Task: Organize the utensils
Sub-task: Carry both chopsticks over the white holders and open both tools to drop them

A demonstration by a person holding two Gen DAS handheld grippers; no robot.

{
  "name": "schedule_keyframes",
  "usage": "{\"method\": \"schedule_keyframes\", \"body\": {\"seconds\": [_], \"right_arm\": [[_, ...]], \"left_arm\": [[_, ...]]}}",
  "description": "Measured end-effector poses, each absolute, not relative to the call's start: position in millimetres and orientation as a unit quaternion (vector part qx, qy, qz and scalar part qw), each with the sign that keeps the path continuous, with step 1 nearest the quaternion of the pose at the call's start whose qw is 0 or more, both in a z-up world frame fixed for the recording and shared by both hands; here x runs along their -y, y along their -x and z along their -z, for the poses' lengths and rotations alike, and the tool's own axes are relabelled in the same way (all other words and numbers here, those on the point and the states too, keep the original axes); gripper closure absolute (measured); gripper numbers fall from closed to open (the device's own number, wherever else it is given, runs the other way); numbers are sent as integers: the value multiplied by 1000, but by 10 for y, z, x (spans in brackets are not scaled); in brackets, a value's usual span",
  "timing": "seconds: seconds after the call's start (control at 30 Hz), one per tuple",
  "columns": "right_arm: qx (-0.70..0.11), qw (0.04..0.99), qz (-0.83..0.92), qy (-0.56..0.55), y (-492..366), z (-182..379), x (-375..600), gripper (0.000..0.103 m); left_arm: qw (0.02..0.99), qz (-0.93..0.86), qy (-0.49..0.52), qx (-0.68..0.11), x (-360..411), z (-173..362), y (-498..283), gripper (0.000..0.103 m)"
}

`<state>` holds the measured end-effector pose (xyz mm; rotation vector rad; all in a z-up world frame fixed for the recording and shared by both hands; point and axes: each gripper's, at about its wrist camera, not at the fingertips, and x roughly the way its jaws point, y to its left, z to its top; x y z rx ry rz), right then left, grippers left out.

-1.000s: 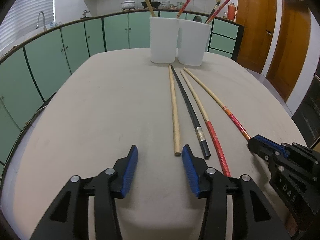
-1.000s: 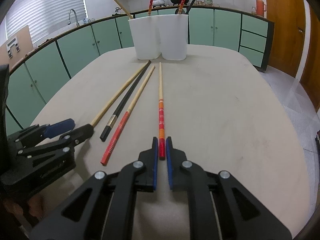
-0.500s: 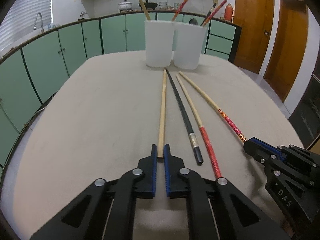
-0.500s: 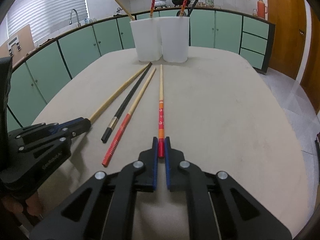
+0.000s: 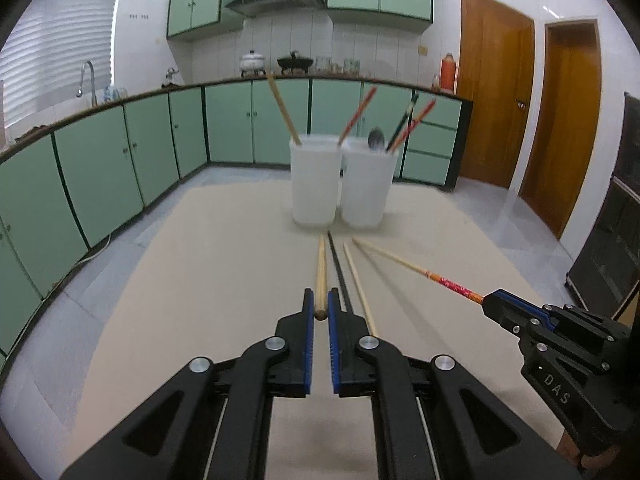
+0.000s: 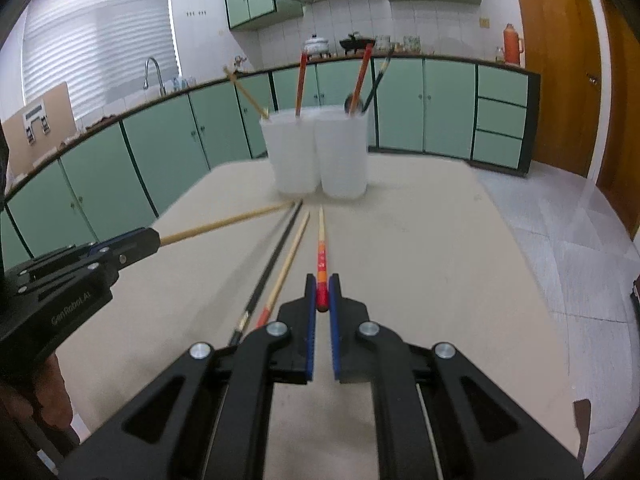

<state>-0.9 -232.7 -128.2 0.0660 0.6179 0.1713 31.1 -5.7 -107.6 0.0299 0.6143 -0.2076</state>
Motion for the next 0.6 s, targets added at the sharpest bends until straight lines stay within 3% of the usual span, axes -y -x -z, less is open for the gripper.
{"method": "schedule_keyframes", "body": {"seconds": [0.6], "right_arm": [[-249, 958, -122, -66, -481, 189, 2534, 98]], "left_arm": [[962, 129, 11, -240, -17, 166, -837, 96]]}}
